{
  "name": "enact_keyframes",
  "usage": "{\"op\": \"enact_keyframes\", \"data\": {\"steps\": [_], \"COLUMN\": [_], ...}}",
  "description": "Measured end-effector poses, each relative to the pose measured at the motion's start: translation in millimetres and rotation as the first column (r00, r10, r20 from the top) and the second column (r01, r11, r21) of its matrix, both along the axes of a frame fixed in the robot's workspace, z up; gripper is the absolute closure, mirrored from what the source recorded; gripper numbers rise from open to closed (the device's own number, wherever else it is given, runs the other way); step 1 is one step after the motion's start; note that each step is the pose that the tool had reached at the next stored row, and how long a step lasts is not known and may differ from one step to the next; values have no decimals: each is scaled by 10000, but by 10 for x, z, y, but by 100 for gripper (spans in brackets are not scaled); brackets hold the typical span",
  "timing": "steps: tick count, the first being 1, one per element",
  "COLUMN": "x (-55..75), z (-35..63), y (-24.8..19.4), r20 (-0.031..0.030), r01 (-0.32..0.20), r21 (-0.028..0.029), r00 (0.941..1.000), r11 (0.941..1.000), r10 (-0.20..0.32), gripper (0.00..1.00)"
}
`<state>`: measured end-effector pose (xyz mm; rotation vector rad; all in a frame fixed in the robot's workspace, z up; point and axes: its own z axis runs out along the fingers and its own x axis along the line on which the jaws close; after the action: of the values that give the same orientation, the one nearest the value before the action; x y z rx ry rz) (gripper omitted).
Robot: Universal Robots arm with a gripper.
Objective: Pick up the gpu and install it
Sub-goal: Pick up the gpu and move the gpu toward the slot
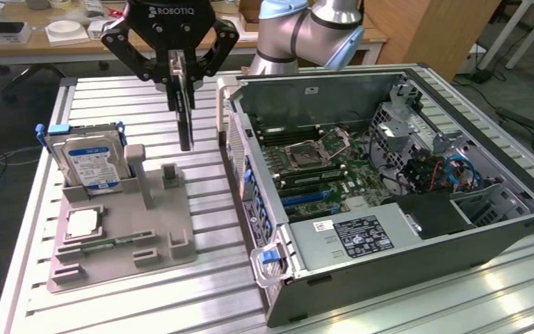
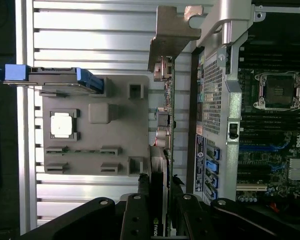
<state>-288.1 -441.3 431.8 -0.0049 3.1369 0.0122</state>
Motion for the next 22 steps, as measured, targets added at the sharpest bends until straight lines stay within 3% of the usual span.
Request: {"op": "enact_keyframes", "data": {"steps": [22], "x": [218], "z": [0], "y": [0], "r20": [0], "r01": [-13], "r21": [-1], "r00": [10000], "r11": [10000], "r10": [13], "gripper": [74]}}
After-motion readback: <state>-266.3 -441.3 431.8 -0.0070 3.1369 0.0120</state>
